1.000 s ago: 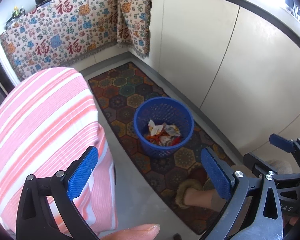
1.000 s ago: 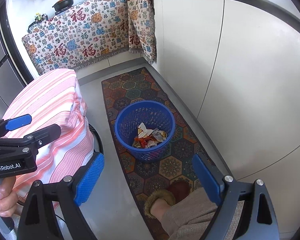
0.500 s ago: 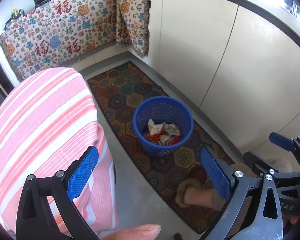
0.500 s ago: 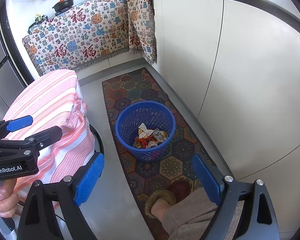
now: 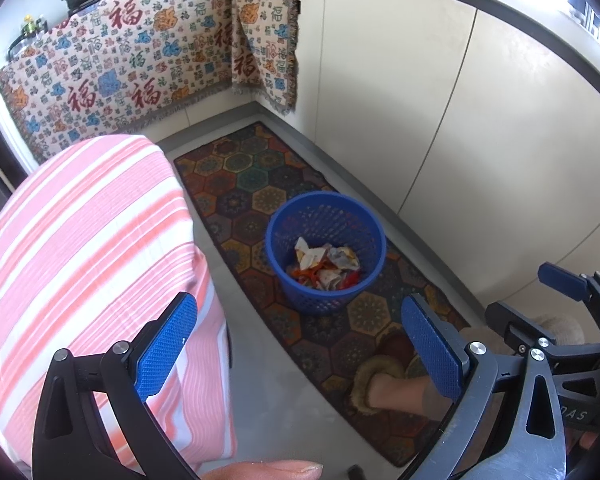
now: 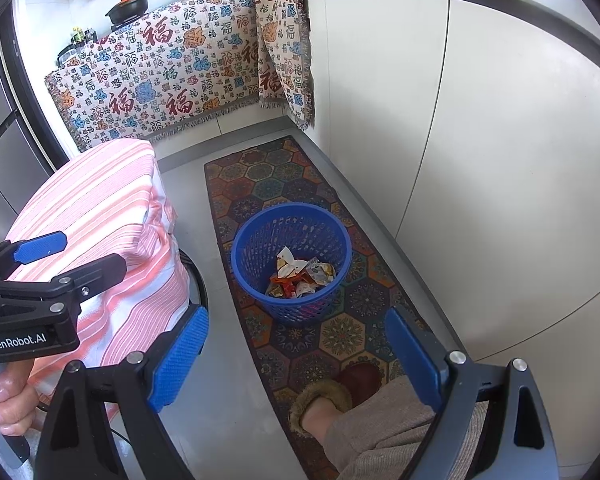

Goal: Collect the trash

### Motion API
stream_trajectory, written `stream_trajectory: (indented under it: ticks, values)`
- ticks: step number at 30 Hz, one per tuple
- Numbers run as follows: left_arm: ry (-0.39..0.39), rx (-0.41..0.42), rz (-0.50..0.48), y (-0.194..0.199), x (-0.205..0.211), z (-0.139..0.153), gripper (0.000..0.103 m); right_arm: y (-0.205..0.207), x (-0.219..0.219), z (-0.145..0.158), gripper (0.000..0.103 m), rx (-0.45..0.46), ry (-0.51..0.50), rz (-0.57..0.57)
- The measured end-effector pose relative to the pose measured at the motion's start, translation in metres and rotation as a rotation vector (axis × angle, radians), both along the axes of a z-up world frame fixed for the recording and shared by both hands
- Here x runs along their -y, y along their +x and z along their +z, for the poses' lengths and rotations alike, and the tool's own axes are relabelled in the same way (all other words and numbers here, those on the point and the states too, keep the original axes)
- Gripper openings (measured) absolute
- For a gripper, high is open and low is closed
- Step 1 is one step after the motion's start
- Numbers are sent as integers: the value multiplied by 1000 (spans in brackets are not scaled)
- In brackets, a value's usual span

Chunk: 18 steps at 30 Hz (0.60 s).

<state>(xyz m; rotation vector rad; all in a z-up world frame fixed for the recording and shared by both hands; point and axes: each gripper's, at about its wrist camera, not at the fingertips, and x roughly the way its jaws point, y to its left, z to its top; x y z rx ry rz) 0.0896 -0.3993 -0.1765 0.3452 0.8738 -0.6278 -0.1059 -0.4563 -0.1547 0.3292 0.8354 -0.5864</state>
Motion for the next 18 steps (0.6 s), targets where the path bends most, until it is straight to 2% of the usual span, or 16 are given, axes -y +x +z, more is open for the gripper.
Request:
stream_trajectory:
  ticks: [11,18]
  values:
    - [6,-8,-10,1,1,-3,102,0,5,-3,92,-3,4,-2]
    - [-15,2,-19,-1,-3,-2,100,-1,7,-7,92,-5,6,-9]
